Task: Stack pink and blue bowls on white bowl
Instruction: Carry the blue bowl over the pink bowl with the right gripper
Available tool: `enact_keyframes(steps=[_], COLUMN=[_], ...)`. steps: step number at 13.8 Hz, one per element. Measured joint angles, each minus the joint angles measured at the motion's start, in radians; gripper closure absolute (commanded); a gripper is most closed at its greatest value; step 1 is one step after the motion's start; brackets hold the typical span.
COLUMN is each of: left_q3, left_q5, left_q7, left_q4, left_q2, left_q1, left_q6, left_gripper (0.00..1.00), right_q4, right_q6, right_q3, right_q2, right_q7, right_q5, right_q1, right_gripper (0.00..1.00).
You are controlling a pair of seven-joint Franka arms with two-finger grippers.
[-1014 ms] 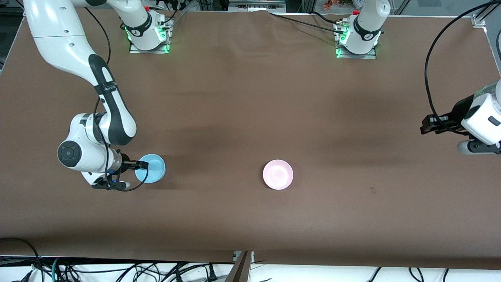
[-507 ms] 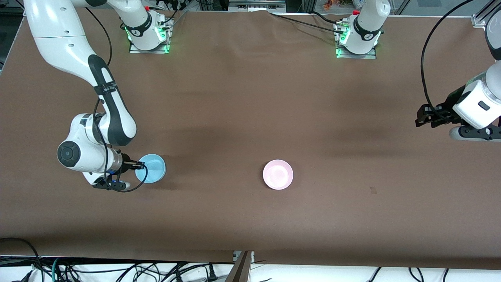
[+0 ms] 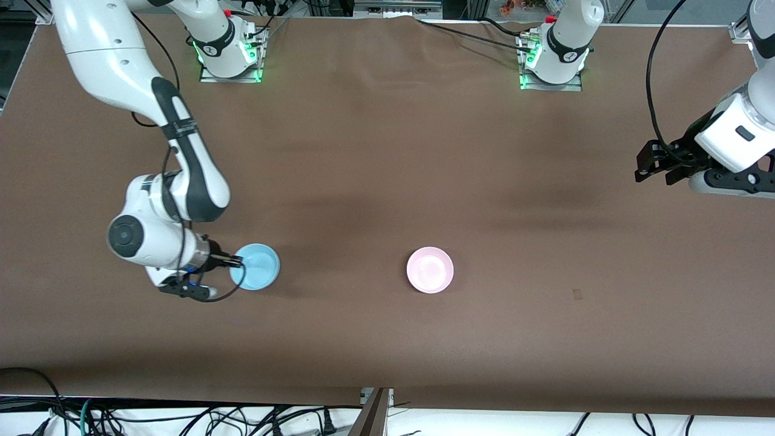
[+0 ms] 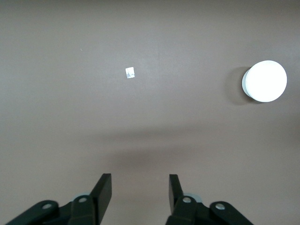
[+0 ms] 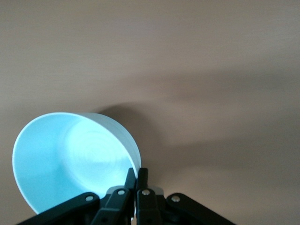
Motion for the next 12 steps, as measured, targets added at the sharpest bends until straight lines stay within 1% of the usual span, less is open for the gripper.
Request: enact_keyframes(steps=[1,3,4,5,10,12], left_q3=[0.001,-0.001,-0.001,-0.001,-0.002,-0.003], left_q5=[0.010,0.064,0.079,0.083,0.083,0.080], left_q7=[0.000,0.001,0.001,0.001,0.001,0.001], left_q4=[0.000,0.001,0.006,0.015,0.021,0.021], left_q2=[-0.005,-0.017,-0.023,-0.027,-0.036,-0.035], left_q1=[0.002,0.002,0.002,0.002,0.001,0.000], left_q6=[0.001,0.010,0.017,0.019,0.023,0.025], left_gripper=[0.22,0.17,0.07,0.00,0.00,0.00], right_q4=[0.023,0.059,0.072,0.086,0.188,0.260], right_q6=[-0.002,-0.006,-0.006,-0.006,-0.006,-0.003], right_q3=[0.032,0.076,0.084,0.086,0.089,0.089], right_q2=[0.000,-0.001,-0.001,-0.001,0.012,0.051], right_q7=[0.082,0.227,0.295,0.359,0.642,0.756], right_q5=[0.000,0.000,0.000,0.000,0.000,0.000], right_q1=[0.017,0.063,0.099,0.137,0.308,0.365], right_gripper=[1.00,1.00,1.00,1.00,1.00,1.00])
